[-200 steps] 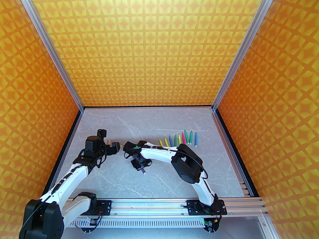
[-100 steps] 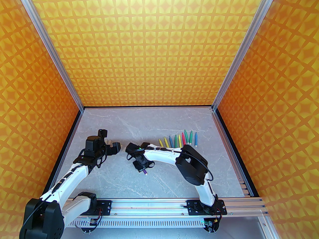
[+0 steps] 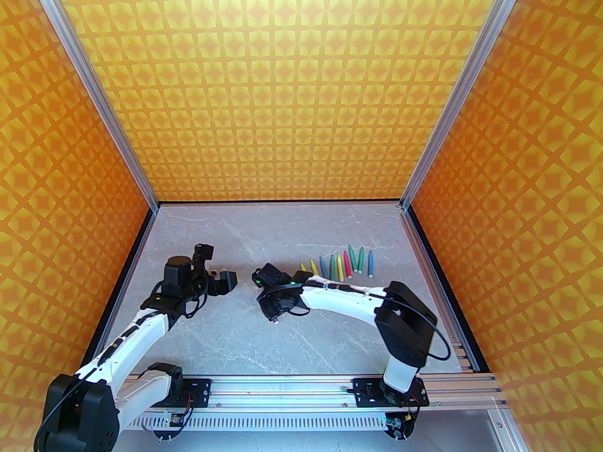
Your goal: Open the pen caps
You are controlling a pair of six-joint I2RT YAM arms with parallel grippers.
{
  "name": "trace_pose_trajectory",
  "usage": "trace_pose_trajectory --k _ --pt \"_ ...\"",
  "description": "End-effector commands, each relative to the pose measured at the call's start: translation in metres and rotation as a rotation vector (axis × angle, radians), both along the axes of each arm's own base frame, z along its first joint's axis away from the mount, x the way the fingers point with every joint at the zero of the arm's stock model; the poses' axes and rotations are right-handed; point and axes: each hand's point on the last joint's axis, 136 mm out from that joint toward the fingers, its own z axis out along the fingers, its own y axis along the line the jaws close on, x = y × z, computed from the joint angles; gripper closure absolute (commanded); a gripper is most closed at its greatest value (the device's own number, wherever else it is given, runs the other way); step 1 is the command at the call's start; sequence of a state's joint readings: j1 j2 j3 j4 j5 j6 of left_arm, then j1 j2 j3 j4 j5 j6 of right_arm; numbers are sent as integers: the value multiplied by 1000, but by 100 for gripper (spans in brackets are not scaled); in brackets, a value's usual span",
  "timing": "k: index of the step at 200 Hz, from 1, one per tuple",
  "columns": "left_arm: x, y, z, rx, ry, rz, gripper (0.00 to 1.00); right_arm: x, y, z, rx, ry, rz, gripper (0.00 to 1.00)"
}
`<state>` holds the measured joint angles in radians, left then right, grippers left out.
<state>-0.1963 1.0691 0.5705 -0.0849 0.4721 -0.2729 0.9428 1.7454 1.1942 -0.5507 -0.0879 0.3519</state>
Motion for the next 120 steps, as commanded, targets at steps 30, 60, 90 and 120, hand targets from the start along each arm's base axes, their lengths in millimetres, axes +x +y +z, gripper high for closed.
trace_pose_trajectory --k 30,60,90,120 --pt "-7 -43 38 -138 -61 -183 8 9 17 55 252 -156 28 100" --pt "-8 -63 37 -165 -32 -247 9 15 16 81 352 -267 17 100" --pt "-11 -81 50 -223 -50 -306 11 15 18 92 396 -302 33 100" --pt "-13 -90 60 -275 -59 -345 15 13 20 97 427 -314 51 100"
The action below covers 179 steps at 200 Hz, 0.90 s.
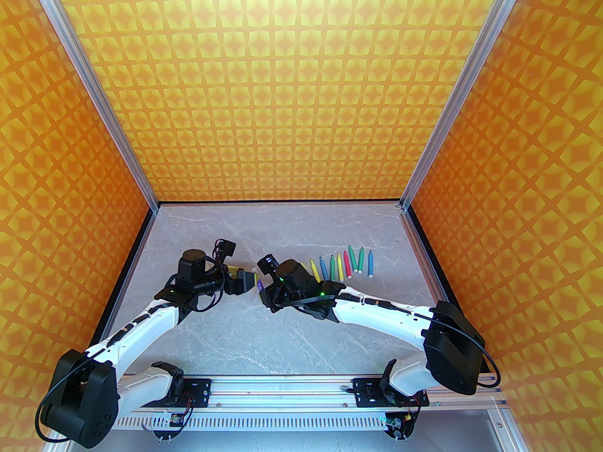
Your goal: Open the pen caps
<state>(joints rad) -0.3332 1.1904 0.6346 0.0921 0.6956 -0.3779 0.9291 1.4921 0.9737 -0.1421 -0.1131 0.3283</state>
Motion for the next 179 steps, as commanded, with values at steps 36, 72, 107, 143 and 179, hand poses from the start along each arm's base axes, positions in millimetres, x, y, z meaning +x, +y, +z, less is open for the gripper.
trace_pose_trajectory --k 36,72,107,143,179 --pt "-1 -19 28 -92 -32 -88 23 -1 3 26 103 -95 28 100" --pt "-3 -21 30 -100 -31 -106 30 -3 3 28 113 -102 38 100" --pt "-5 -24 32 -107 -29 -123 42 -5 6 29 125 -101 53 100" --pt "-5 -23 34 -111 -32 -124 45 -7 9 24 119 -87 69 100" --pt "-4 -24 35 -112 -35 -124 47 -6 10 21 112 -80 73 100"
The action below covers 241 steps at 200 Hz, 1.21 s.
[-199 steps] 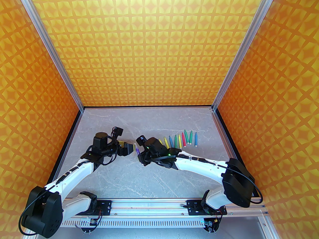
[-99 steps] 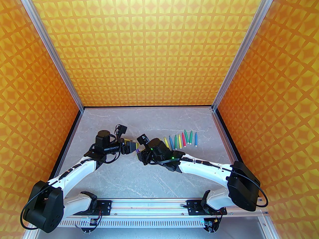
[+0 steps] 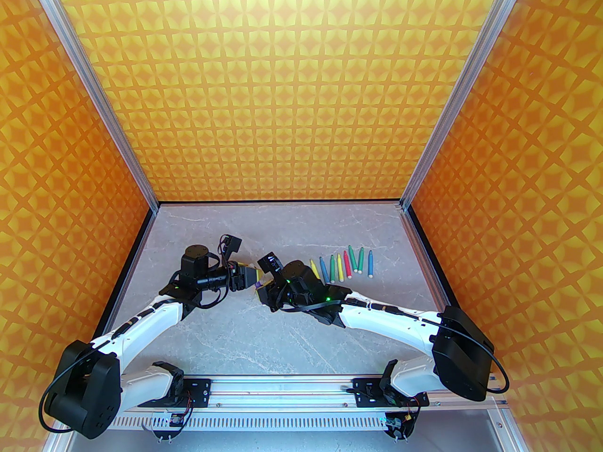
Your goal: Open the pen caps
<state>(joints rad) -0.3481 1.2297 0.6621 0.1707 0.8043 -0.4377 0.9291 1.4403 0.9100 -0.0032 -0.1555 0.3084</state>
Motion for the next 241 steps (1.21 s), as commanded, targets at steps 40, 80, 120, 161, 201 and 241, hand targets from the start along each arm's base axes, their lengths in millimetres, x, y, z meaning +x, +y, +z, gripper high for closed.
trace_pose_trajectory --k 40,80,120,161,201,241 --pt "2 -6 18 -27 -44 -26 56 -2 6 -8 -15 5 33 100" --pt "2 -6 18 -28 -45 -27 65 -1 7 -12 -24 12 38 100" --pt "2 -6 17 -25 -41 -27 76 1 7 -10 -24 1 29 100" --pt "2 -6 16 -23 -40 -27 85 2 5 -10 -24 -5 17 100" --pt "2 -6 18 -27 -32 -25 94 3 2 -11 -14 -21 1 73" --pt "4 -7 25 -52 -33 -17 100 5 3 -11 12 -39 -1 62"
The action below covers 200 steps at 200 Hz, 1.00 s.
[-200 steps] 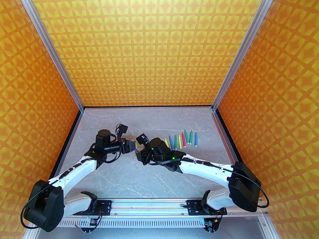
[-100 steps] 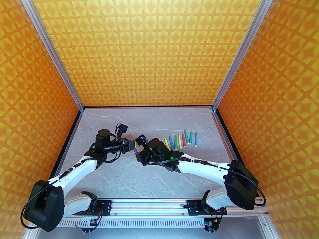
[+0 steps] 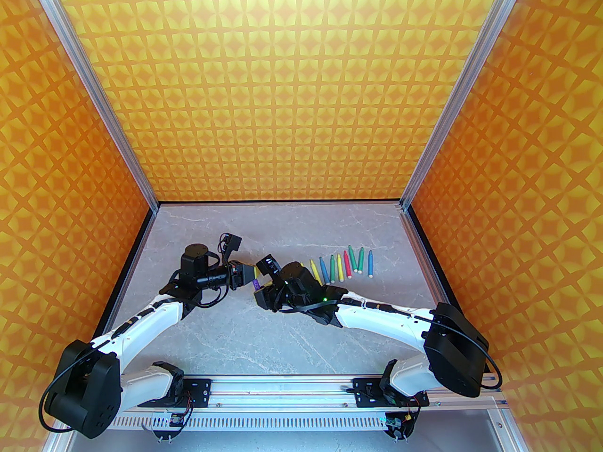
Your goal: Open the pen caps
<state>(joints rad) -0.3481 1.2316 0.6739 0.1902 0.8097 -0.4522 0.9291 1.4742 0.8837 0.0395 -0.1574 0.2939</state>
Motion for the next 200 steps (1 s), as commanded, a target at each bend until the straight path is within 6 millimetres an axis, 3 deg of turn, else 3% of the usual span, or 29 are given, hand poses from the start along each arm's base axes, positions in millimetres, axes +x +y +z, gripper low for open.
trace_pose_trajectory --k 1,47,121,168,200 --pt "2 -5 17 -35 -20 -15 100 4 1 6 32 -39 -9 62" --pt "0 -4 21 -42 -23 -13 100 9 7 10 47 -62 -10 61" --pt "-3 -3 28 -54 -38 -12 100 12 12 6 40 -58 -3 71" --pt "-3 -4 28 -54 -42 -14 100 7 8 7 48 -58 -1 85" --pt "3 -4 30 -66 -42 -1 100 -2 -2 -2 40 -48 10 96"
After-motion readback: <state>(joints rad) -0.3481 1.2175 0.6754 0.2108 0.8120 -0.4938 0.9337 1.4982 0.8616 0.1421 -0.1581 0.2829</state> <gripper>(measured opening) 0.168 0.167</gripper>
